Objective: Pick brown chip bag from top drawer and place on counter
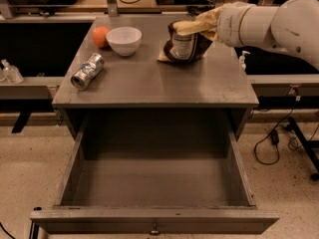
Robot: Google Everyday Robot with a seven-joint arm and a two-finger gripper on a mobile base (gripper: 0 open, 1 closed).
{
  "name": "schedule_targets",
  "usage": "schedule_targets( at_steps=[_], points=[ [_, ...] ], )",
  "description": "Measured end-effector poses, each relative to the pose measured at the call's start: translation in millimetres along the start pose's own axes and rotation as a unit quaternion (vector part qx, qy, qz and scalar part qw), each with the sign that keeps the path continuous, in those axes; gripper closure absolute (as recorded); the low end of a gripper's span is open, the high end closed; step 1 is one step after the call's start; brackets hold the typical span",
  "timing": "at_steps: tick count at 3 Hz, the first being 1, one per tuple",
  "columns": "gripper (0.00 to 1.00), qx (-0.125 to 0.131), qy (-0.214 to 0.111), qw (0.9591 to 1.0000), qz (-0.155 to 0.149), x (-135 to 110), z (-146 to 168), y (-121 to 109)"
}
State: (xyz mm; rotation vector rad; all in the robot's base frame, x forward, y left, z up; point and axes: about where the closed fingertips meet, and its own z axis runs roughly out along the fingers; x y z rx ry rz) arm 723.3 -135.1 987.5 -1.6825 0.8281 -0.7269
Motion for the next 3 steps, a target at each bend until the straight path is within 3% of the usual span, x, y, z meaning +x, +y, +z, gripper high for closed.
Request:
schedule_targets(
  at_steps=[3],
  points=[
    [0.05, -0.002, -0.006, 1.0, 0.0, -6.4, 5.6, 1.9]
  ],
)
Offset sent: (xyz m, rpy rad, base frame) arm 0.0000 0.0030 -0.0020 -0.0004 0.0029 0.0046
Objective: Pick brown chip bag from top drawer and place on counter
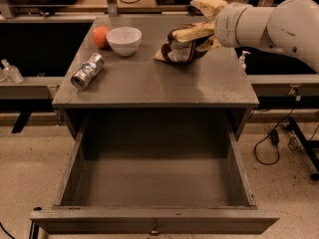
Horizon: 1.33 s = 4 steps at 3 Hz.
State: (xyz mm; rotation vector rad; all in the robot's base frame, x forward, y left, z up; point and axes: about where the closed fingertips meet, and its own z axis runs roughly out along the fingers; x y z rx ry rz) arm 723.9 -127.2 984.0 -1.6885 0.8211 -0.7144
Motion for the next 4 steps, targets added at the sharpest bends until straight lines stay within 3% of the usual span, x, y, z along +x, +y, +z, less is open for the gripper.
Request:
schedule_targets(
  at_steps=[1, 2, 3, 4],
  points=[
    [0.0, -0.019, -0.019, 0.9996, 0.009, 1, -8, 4],
    [0.0, -0.036, -0.027, 0.9977, 0.05, 11, -53, 6],
    [0.0, -0.017, 0.0, 0.9952, 0.096, 47, -121, 12],
    [0.0, -0.014, 0.01, 0.9946, 0.102, 56, -135, 15]
  ],
)
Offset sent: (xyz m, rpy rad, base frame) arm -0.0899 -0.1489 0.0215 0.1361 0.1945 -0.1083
